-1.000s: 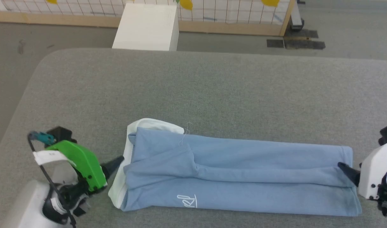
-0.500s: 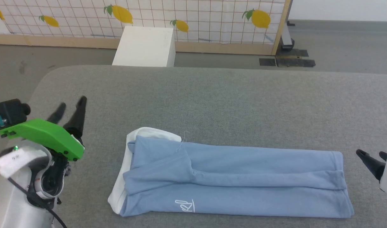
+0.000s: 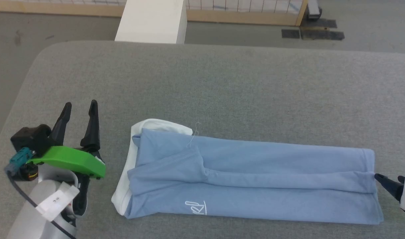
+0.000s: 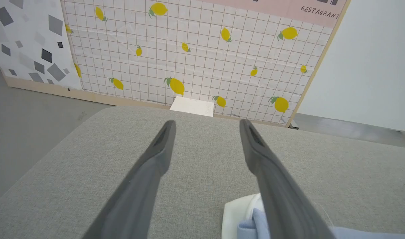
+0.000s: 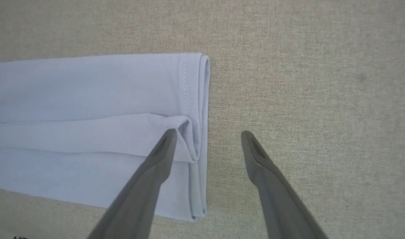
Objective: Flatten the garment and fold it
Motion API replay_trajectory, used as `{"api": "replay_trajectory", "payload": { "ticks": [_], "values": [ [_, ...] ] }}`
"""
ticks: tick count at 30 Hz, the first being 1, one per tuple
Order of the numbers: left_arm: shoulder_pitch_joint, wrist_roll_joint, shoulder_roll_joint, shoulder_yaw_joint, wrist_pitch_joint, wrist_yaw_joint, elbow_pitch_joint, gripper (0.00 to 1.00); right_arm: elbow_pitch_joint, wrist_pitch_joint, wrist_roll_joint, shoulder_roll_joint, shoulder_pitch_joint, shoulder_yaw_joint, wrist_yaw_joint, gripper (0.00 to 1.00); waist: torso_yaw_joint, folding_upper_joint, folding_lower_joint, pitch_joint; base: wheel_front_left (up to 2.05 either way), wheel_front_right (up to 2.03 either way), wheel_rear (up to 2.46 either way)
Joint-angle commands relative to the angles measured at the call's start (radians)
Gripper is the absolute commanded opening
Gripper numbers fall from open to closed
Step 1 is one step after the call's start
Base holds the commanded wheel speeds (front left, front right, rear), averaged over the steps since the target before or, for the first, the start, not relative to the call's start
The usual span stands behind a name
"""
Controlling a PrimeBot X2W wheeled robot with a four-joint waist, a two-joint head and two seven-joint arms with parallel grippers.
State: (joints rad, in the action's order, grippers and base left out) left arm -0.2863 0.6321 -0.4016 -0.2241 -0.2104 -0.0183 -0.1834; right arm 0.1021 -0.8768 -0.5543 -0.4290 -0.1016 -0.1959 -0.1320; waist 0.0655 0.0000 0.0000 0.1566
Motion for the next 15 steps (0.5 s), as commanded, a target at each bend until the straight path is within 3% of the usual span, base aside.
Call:
{"api": "replay_trajectory", "payload": {
  "ticks": [1,15],
  "values": [
    [-0.026,-0.031,-0.001,-0.007,-0.016,0.005,-0.01,1.0,0.01,-0.005,-0.017,-0.006,-0.003,0.006,0.001,1.0,0.015,0.0,0.0,0.036,0.0,0.0,0.0],
    [-0.034,-0.099,0.046,0.01,-0.051,0.035,-0.051,1.0,0.065,-0.094,-0.092,-0.009,-0.03,0.153,0.001,1.0,0.03,0.0,0.0,0.082,0.0,0.0,0.0]
  ]
}}
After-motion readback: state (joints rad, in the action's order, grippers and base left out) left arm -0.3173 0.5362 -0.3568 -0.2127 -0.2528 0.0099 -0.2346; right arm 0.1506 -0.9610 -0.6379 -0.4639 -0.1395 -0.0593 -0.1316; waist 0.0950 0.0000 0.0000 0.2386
